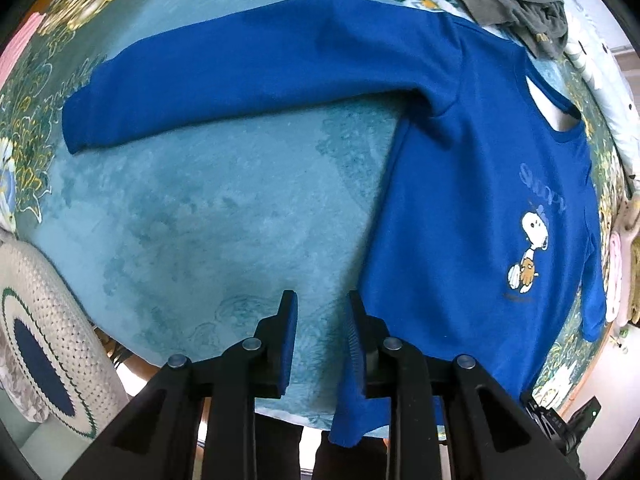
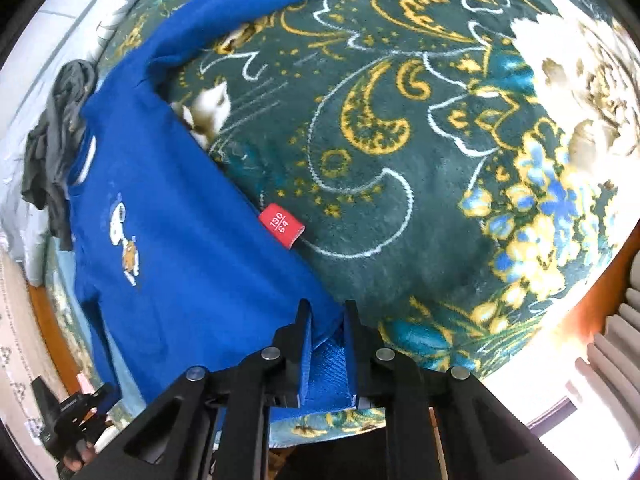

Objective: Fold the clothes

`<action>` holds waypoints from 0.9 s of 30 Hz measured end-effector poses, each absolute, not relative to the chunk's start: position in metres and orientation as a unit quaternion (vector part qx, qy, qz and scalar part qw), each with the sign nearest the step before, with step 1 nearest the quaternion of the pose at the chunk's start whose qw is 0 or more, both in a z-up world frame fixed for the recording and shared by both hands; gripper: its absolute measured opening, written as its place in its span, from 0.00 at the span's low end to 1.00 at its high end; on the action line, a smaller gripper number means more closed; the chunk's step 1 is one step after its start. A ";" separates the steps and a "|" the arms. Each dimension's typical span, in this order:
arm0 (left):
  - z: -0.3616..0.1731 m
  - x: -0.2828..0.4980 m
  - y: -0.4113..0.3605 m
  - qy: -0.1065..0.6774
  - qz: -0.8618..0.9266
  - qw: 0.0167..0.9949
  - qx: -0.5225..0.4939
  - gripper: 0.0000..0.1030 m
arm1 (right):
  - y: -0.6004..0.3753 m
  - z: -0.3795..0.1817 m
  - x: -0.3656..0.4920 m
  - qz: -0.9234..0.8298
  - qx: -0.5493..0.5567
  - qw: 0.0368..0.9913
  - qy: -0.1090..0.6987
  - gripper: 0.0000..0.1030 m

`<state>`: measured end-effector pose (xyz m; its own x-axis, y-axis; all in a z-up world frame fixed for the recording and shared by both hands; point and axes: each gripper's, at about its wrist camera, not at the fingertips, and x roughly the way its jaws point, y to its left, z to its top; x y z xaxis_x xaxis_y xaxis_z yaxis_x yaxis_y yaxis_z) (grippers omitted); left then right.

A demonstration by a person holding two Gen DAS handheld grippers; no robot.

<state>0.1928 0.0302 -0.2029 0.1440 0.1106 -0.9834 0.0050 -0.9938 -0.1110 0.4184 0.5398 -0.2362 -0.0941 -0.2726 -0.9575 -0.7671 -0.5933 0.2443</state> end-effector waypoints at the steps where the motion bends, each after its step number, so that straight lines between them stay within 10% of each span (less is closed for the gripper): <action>1: -0.202 0.194 0.032 -0.039 0.654 0.041 -0.754 0.24 | 0.540 -0.236 0.416 0.618 -0.645 0.203 0.402 0.15; 11: -0.168 0.166 0.057 -0.042 0.682 0.064 -0.727 0.24 | 0.576 -0.175 0.392 0.663 -0.622 0.210 0.360 0.22; 27: -0.166 0.040 0.175 0.166 0.719 0.205 -0.643 0.32 | 0.561 -0.163 0.109 0.769 -0.613 0.003 0.183 0.31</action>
